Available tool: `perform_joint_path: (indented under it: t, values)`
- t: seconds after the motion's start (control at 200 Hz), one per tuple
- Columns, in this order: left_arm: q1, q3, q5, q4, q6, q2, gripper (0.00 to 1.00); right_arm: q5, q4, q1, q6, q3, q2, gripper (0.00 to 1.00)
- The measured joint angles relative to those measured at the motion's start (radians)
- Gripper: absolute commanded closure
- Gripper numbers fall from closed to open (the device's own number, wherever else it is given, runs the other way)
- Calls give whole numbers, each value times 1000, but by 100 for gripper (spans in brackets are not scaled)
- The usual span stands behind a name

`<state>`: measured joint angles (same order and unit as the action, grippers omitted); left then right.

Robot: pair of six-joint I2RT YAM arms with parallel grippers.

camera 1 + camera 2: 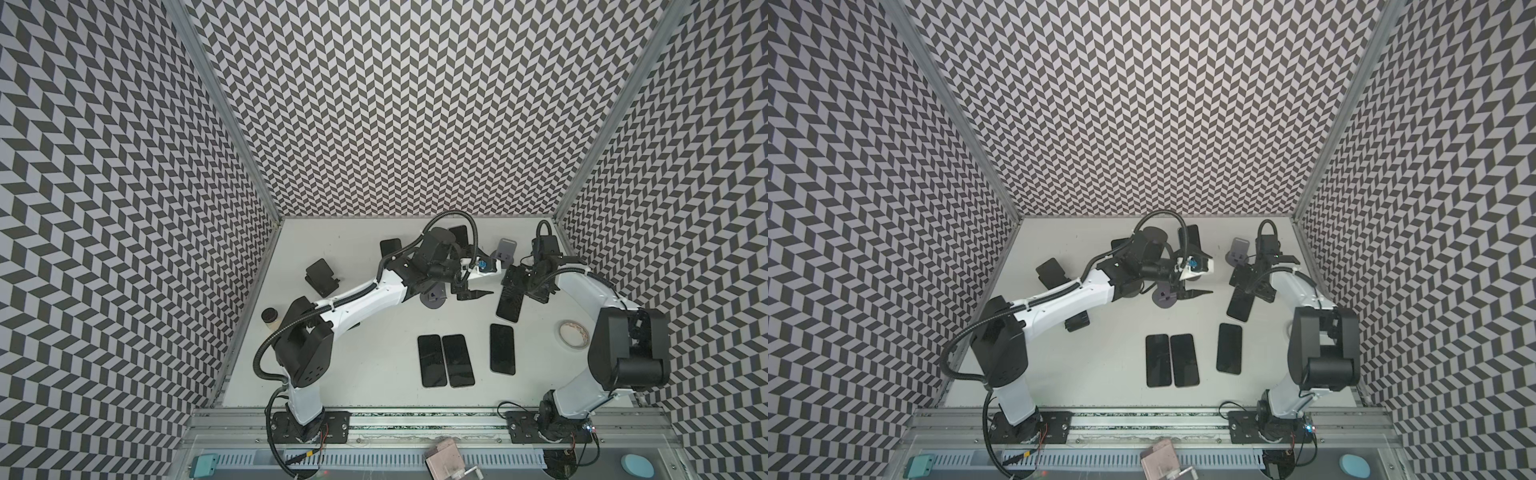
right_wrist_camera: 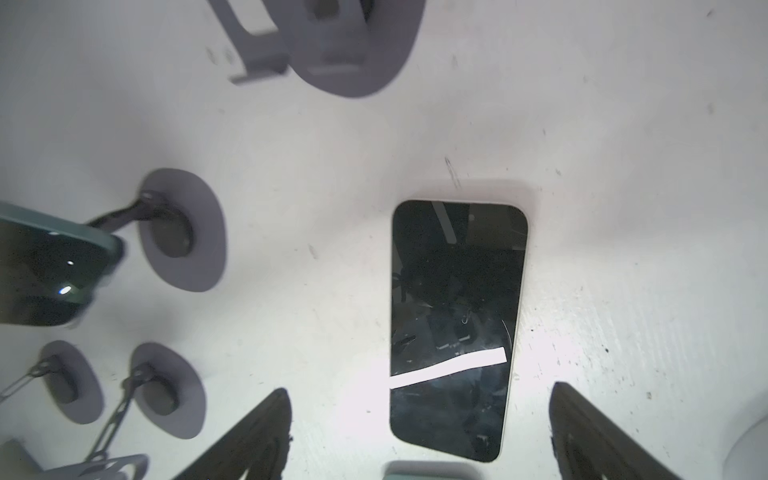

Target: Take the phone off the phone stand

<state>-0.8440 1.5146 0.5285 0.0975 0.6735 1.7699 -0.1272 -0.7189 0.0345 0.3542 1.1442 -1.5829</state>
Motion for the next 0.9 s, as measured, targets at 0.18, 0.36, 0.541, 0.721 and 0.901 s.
perform_joint_path:
  t: [0.18,0.36,0.541,0.721,0.901]
  values:
    - [6,-70,-116,-27,-54,-150,10,-1,-35,-34,-18,61,110,10]
    - [6,-190,-207,-40,-107,-285,9,30,-80,-175,-25,167,147,10]
    - [6,-324,-251,-80,-228,-401,9,67,-101,-320,-24,264,147,12]
    - [6,-428,-307,-151,-396,-541,8,109,-100,-401,-17,338,146,13]
    - [6,-569,-373,-180,-518,-710,7,126,-52,-462,-5,361,136,14]
